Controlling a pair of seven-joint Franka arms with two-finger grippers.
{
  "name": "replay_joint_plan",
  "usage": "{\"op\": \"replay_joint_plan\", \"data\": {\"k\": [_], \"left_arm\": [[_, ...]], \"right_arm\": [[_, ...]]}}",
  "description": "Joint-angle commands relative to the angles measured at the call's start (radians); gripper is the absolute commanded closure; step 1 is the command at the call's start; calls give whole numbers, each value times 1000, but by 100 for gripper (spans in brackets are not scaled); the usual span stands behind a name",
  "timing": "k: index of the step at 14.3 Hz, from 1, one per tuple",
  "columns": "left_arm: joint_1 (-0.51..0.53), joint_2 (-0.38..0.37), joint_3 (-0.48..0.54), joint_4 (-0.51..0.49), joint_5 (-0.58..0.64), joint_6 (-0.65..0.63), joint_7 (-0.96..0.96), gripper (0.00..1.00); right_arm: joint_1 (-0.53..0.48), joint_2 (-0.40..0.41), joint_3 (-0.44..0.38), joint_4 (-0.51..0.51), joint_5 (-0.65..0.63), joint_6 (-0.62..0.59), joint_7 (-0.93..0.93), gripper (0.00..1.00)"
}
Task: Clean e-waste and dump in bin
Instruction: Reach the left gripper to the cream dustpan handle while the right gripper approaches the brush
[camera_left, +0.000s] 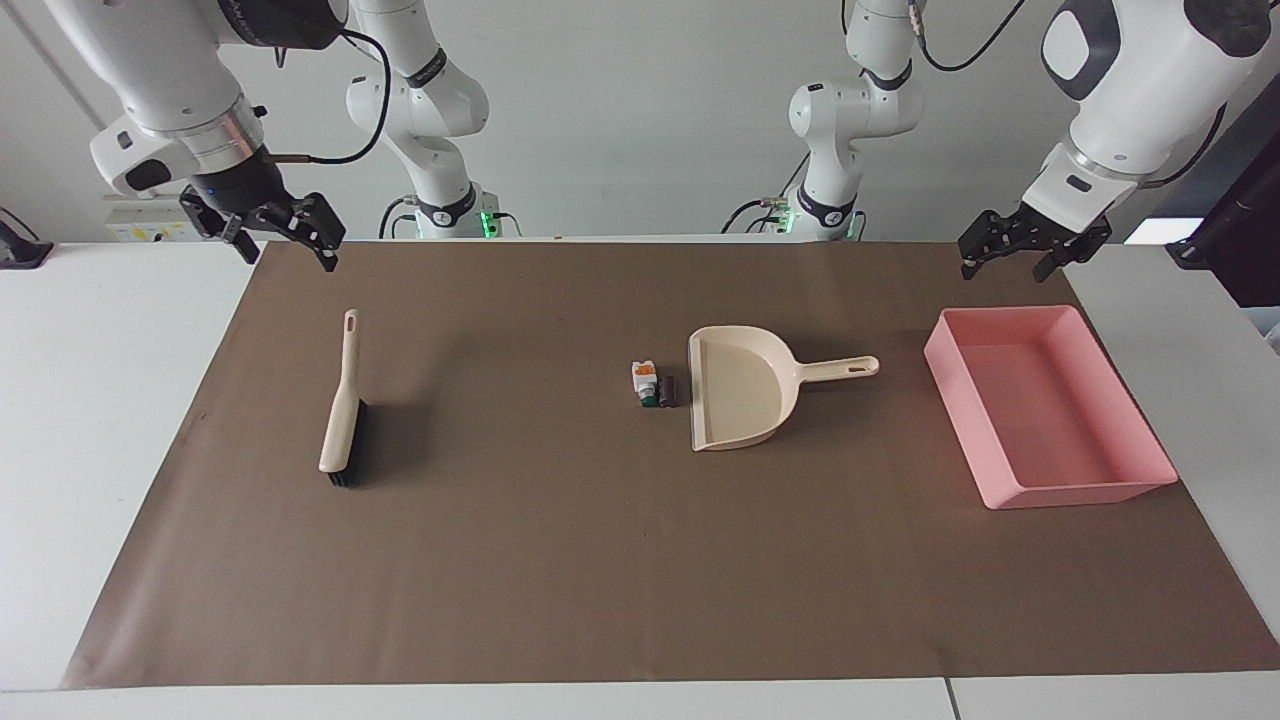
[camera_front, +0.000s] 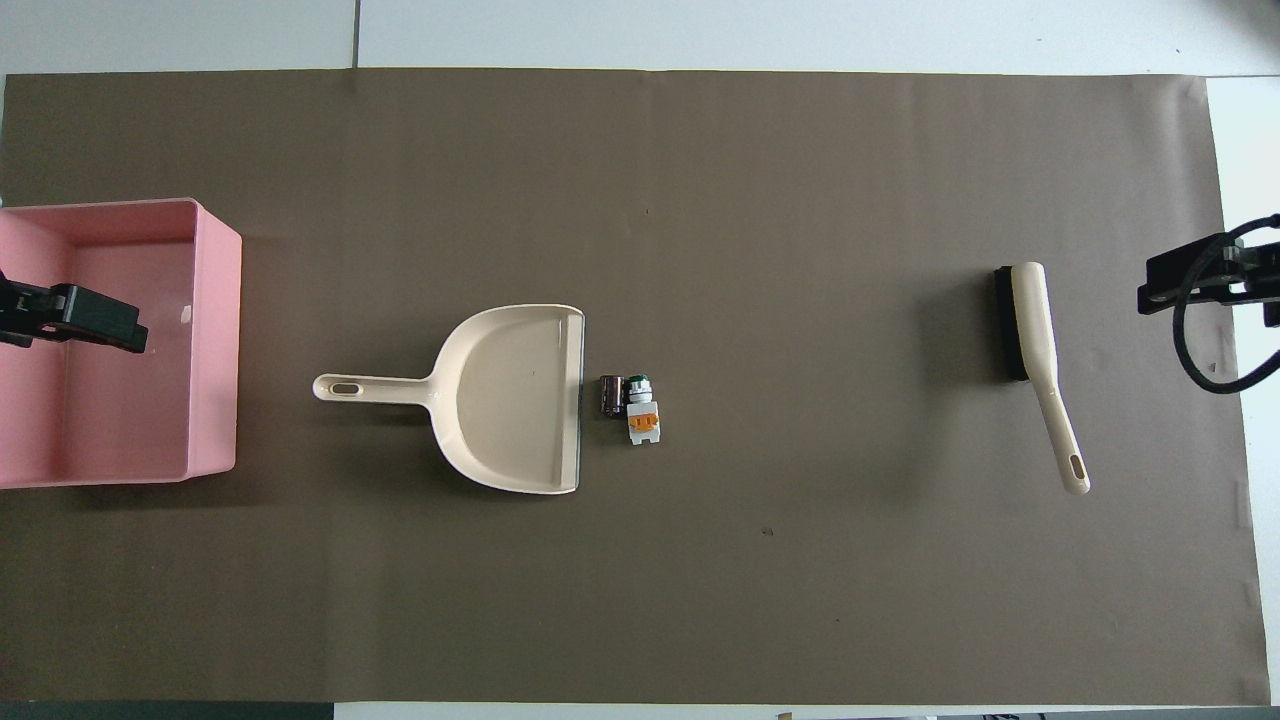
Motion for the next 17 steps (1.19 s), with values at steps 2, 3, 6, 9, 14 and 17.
{"op": "replay_joint_plan", "data": {"k": [2, 3, 6, 9, 14, 17], "left_arm": [[-3, -29, 13, -31, -3, 0, -2, 1], [-3, -29, 13, -31, -3, 0, -3, 1], [-3, -29, 13, -29, -3, -2, -11, 1], [-3, -29, 16, -26, -3, -3, -10, 0], [-17, -29, 13, -26, -3, -36, 3, 1], [-52, -26, 7, -37, -3, 12, 160, 1]], "right_arm": [[-5, -5, 0, -2, 5, -4, -22, 0], [-5, -6, 0, -2, 5, -6, -22, 0], [-5, -6, 0, -5, 5, -7, -18, 0], [-5, -18, 0, -34, 5, 5, -19, 0], [-34, -150, -4, -351, 5, 238, -77, 0], [-74, -218, -9, -598, 6, 449, -194, 0]]}}
